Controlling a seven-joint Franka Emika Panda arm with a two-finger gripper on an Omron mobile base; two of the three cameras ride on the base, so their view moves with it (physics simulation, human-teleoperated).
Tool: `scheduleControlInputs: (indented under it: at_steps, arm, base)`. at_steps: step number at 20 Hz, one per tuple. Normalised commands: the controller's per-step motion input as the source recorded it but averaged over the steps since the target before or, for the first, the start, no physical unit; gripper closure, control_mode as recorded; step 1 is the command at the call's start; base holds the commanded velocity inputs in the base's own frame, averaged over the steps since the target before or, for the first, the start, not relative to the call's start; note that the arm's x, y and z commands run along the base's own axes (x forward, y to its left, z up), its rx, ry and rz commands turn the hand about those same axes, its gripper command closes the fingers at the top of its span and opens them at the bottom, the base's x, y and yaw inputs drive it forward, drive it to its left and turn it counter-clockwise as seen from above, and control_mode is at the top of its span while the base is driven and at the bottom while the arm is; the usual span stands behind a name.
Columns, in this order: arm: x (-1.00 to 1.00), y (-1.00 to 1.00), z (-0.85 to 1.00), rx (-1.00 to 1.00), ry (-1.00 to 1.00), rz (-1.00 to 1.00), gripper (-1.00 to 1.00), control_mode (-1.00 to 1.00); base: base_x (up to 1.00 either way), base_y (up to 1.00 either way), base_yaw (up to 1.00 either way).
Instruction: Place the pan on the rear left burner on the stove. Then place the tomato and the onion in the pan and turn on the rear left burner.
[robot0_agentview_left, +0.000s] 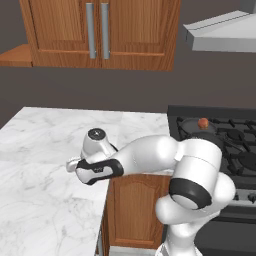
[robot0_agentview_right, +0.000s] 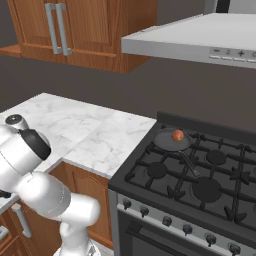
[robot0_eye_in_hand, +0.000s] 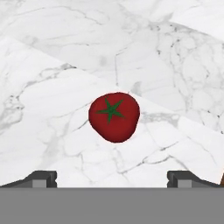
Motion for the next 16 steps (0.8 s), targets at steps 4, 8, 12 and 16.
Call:
scheduleControlInputs:
  at_steps: [4, 8, 12, 16]
  arm:
    - [0.12, 0.0, -0.13, 0.0, 0.0, 0.0, -1.0, -1.0]
    - [0.17, 0.01, -0.09, 0.0, 0.0, -0.01, -1.0, -1.0]
    - [0.11, 0.09, -0.1, 0.0, 0.0, -0.02, -1.0, -1.0]
    - [0.07, 0.19, -0.16, 0.0, 0.01, -0.03, -1.0, -1.0]
  base:
    - [0.0, 0.0, 0.0]
    - [0.0, 0.0, 0.0]
    - [0.0, 0.0, 0.0]
    - [0.0, 0.0, 0.0]
